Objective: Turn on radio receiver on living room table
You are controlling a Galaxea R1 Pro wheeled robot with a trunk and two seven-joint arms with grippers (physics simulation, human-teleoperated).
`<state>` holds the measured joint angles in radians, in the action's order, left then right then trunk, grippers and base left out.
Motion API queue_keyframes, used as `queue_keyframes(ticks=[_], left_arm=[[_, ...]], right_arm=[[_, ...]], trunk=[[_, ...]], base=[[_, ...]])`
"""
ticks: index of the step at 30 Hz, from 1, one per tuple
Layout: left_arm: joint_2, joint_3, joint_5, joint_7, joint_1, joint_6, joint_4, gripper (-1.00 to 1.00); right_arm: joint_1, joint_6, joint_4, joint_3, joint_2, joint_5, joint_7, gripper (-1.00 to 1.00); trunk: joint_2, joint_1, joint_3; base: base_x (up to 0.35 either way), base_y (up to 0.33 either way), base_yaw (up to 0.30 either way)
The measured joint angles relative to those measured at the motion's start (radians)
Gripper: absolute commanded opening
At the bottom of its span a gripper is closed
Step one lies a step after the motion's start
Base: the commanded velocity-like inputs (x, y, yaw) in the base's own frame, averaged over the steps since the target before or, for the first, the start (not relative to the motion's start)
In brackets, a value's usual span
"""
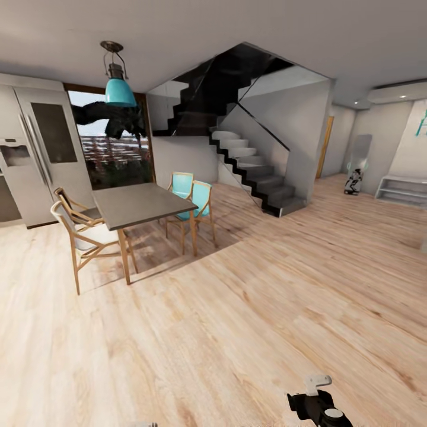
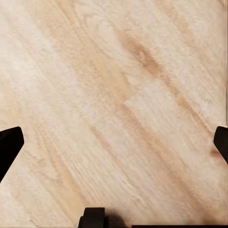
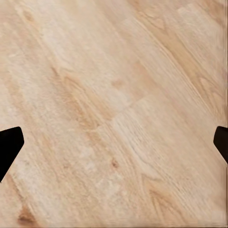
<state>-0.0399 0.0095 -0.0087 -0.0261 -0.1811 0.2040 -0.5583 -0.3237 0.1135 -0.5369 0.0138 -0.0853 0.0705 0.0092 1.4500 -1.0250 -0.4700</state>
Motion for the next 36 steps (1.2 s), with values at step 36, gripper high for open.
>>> queue_keyframes(ticks=[36], left_arm=[[0.002,0.0,0.004,0.0,0.0,0.0,0.0,1.0]], right_arm=[[0.0,0.0,0.0,0.0,0.0,-0.003,0.0,1.0]], trunk=[[0.0,0.0,0.0]], base=[[0.0,0.0,-0.297]])
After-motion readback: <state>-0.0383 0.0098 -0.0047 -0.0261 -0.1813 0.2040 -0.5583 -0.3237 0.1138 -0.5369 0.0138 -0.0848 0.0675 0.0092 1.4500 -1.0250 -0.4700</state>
